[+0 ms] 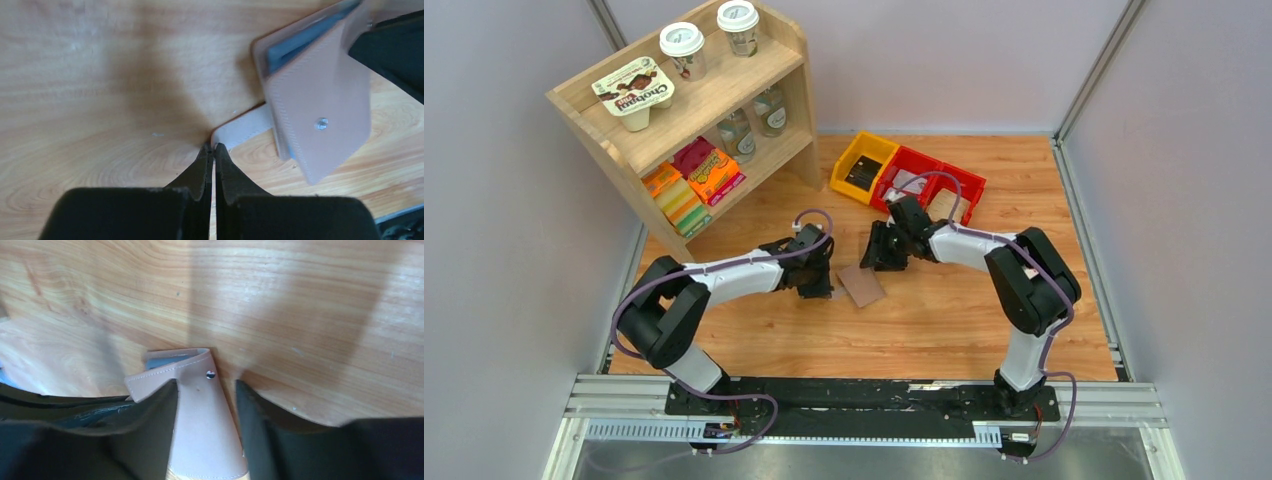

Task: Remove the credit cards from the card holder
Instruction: Open the card holder at the center of the board.

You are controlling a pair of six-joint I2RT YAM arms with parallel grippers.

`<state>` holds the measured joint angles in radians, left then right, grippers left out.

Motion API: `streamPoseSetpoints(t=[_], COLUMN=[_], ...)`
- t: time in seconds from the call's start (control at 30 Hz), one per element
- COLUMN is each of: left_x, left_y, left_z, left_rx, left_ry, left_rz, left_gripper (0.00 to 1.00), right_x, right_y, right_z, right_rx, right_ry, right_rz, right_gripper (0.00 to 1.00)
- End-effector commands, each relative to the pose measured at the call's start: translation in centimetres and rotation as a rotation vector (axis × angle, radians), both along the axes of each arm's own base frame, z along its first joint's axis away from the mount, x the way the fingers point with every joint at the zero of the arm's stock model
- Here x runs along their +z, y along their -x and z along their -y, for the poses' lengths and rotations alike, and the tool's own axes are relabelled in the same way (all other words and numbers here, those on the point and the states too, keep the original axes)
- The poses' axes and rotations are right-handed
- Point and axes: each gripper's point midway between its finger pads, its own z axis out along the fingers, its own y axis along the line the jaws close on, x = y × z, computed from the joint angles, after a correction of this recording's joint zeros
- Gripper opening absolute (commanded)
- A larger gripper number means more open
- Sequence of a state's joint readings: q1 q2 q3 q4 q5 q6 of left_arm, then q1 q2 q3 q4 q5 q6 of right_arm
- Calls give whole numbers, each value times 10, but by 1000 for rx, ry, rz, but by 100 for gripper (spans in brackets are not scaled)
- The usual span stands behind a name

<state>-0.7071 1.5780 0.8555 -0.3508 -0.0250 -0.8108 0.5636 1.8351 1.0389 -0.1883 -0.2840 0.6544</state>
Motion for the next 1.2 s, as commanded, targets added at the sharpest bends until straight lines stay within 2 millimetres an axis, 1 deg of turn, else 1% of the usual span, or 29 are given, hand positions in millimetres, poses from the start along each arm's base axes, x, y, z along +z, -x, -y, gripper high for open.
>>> streamPoseSetpoints(t=[0.0,0.03,0.07,0.1,0.27,0.3,0.43,0.5,0.53,0.67,0.73,0.83,0.93,1.0,1.07,1.17], left_x=[3,7,4,8,5,3,1,0,1,2,2,2,4,4,4,4], left_y=[7,6,8,7,12,13,15,15,15,16,16,17,16,16,18,19], left_z=[12,12,8,8,1,1,1,1,1,0,-1,-4,-3,-4,-5,-7], left_rx=[99,121,132,148,172,177,177,181,183,189,191,198,198,194,190,181], left_ry=[179,204,205,225,236,239,248,250,251,256,257,255,255,252,245,233], left_rz=[-27,-14,-12,-1,5,2,-7,-7,-6,1,3,6,9,10,4,3], left_gripper=[0,0,0,0,0,0,0,0,0,0,0,0,0,0,0,0], right_x=[-1,6,10,16,29,31,43,43,41,29,27,28,24,25,28,38], right_y=[18,20,20,21,31,34,46,50,51,56,59,55,53,50,48,46], right_z=[24,20,21,18,4,3,-13,-17,-15,-17,-21,-19,-14,-10,-8,-7], right_rx=[55,81,88,111,204,221,286,307,307,339,352,345,340,321,305,285], right_ry=[294,322,373,403,527,551,553,564,581,609,611,631,666,685,666,584], right_rz=[56,86,123,153,228,234,277,294,297,282,290,301,301,296,288,253], right_gripper=[65,71,74,77,85,88,93,95,95,96,96,95,93,90,85,74])
